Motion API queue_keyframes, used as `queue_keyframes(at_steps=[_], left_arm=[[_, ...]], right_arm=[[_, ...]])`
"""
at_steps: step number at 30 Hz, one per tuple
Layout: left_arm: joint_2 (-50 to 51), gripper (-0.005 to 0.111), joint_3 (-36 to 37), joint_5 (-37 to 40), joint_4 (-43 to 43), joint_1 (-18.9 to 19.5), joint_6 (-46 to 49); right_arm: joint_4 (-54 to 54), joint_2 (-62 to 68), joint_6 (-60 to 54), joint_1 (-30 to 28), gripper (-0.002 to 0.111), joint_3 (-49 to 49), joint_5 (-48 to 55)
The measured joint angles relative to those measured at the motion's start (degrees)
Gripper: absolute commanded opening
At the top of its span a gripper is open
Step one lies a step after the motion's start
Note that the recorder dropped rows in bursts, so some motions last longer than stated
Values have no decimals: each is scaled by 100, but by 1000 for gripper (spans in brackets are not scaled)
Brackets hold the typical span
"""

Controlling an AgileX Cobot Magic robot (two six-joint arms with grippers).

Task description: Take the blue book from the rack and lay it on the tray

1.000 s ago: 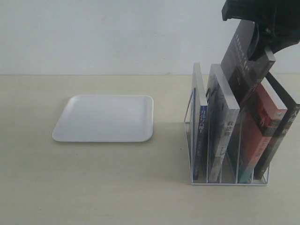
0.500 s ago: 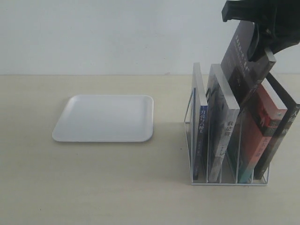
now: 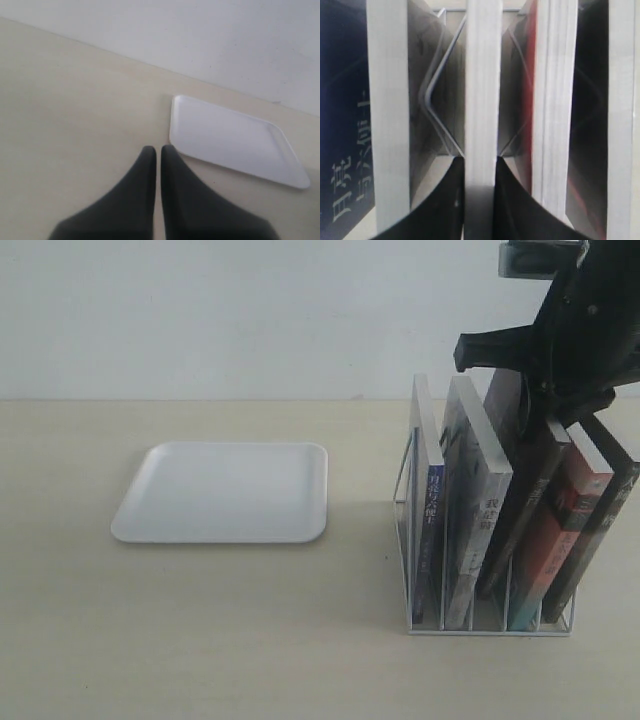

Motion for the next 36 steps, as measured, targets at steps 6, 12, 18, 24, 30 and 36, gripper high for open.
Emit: queue_keyframes(at_steps=[6,12,18,24,30,36], left_arm=[[0,4,0,0,0,0,0],[0,4,0,0,0,0,0],[0,4,0,0,0,0,0],[0,4,0,0,0,0,0],[0,4,0,0,0,0,0],[0,4,0,0,0,0,0]], right_arm=[[0,0,-105,0,9,0,0],[382,0,-387,0,35,0,-49],[423,-23,-396,0,35,-89,-49],[744,-579,-353,12,-1,-882,-82],[718,-490,-387,597,0,-945,-83],[-298,-400,290,1306,0,-945,-83]])
